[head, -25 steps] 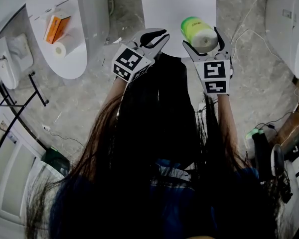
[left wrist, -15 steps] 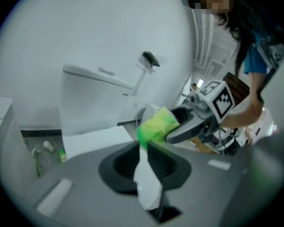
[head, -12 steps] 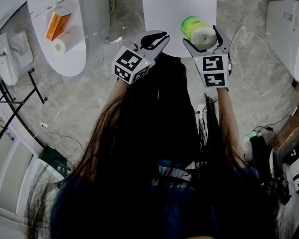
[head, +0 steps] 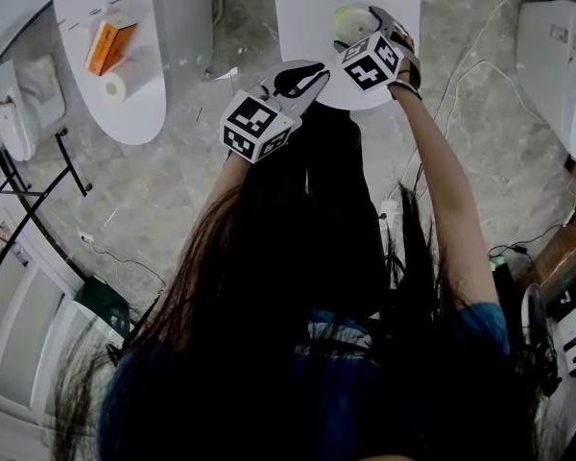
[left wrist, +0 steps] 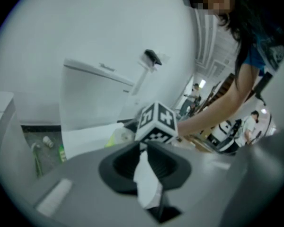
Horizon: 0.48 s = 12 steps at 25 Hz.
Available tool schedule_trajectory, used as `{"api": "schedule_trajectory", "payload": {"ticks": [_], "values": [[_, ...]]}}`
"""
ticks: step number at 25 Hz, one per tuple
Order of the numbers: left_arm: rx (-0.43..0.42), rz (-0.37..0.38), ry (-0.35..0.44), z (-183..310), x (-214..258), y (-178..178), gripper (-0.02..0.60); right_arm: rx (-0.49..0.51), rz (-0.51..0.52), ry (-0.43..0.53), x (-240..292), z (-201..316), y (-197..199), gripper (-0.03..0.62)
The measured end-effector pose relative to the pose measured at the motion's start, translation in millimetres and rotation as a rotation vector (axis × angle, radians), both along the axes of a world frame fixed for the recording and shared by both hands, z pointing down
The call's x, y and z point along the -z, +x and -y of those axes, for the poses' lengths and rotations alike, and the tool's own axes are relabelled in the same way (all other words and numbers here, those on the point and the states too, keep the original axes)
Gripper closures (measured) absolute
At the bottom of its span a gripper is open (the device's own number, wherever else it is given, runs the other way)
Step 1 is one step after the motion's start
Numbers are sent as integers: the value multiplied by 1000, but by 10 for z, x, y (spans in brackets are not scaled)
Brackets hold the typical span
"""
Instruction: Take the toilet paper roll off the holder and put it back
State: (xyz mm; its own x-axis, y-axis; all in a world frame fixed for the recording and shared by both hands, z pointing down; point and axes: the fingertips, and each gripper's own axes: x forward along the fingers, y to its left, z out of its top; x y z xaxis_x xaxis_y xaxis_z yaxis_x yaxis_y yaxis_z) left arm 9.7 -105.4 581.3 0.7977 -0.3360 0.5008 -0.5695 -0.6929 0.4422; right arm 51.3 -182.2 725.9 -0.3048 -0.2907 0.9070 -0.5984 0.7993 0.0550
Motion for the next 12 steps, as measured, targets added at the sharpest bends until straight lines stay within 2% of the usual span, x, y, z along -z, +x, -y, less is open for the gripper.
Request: {"api": "schedule_trajectory", "payload": {"ticks": [5,12], "values": [[4,2,-13,-9,-60,-18,537,-12,-68,-27,-374,52,-64,129],[10,11,-30,8,-158,-114,536,-7,-54,-44,-479,18,-110,129]]}}
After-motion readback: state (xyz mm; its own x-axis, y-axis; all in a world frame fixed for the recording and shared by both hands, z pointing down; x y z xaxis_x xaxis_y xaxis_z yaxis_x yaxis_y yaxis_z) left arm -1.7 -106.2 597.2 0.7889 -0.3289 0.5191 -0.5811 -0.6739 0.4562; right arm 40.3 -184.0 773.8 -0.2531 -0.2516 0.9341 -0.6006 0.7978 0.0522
